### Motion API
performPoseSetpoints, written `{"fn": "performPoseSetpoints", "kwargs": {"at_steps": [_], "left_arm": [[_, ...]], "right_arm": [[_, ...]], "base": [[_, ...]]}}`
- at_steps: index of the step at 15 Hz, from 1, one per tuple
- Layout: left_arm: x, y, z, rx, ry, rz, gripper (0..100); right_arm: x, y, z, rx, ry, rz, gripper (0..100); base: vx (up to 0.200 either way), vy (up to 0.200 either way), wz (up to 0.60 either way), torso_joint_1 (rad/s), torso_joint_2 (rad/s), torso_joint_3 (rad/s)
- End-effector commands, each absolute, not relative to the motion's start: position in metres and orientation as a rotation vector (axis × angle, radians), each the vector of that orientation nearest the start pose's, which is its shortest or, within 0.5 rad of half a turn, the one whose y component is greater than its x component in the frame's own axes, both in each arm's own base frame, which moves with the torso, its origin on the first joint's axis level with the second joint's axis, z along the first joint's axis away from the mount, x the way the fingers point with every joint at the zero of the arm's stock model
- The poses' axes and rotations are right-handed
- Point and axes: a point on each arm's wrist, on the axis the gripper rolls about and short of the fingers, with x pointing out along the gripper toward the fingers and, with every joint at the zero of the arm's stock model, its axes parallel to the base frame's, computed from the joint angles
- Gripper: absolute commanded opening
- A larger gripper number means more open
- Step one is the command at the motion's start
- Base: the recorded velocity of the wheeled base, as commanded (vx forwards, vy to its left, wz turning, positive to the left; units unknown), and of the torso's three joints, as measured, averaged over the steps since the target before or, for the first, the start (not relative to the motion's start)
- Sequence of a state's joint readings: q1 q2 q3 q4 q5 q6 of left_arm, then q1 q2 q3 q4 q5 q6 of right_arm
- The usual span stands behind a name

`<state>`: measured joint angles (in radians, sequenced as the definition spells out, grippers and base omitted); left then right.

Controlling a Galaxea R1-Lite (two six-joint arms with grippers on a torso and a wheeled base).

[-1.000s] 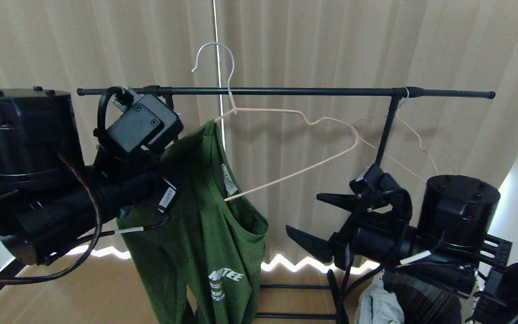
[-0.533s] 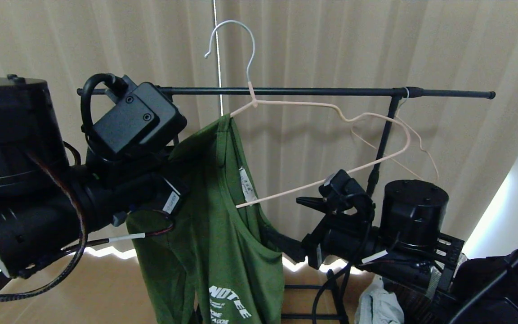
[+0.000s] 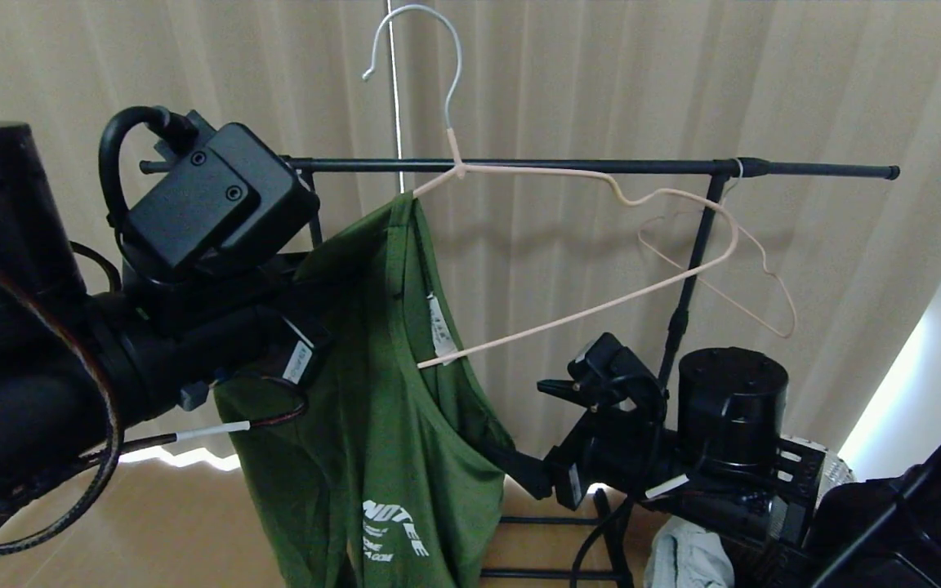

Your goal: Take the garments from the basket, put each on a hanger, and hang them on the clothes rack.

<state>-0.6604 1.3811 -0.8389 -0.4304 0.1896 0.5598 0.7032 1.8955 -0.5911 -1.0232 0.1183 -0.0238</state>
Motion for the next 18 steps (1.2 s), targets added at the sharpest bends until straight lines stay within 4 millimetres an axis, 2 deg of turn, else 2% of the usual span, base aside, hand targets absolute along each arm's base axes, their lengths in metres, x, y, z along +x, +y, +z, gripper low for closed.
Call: {"fn": "performPoseSetpoints", "kwargs": {"at_steps": [1, 6, 9, 11, 14, 17, 18], "left_arm": [[0.189, -0.136, 0.258, 0.595, -0.027, -0.468, 0], [0.189, -0.131, 0.258, 0.596, -0.022, -0.45, 0], [0.189, -0.123, 0.248, 0.628, 0.01, -0.432, 0], [0.189, -0.113, 0.241, 0.711, 0.022, -0.409, 0], [0.181, -0.099, 0.225, 0.807, 0.063, -0.394, 0], [0.176, -0.093, 0.208, 0.85, 0.115, -0.396, 0], [0.176, -0.092, 0.207, 0.854, 0.119, -0.397, 0]], "right_arm": [[0.229, 0.195, 0.112, -0.109, 0.264, 0.798, 100], [0.233, 0.157, 0.112, -0.113, 0.289, 0.669, 100], [0.245, 0.125, 0.114, -0.15, 0.279, 0.557, 100], [0.251, 0.111, 0.123, -0.153, 0.266, 0.503, 100], [0.254, 0.095, 0.148, -0.141, 0.242, 0.442, 100], [0.257, 0.091, 0.169, -0.135, 0.212, 0.428, 100], [0.257, 0.092, 0.17, -0.135, 0.212, 0.429, 100]], "base": [[0.0, 0.0, 0.0, 0.0, 0.0, 0.0], [0.0, 0.0, 0.0, 0.0, 0.0, 0.0], [0.0, 0.0, 0.0, 0.0, 0.0, 0.0], [0.0, 0.0, 0.0, 0.0, 0.0, 0.0], [0.0, 0.0, 0.0, 0.0, 0.0, 0.0], [0.0, 0.0, 0.0, 0.0, 0.0, 0.0], [0.0, 0.0, 0.0, 0.0, 0.0, 0.0]]}}
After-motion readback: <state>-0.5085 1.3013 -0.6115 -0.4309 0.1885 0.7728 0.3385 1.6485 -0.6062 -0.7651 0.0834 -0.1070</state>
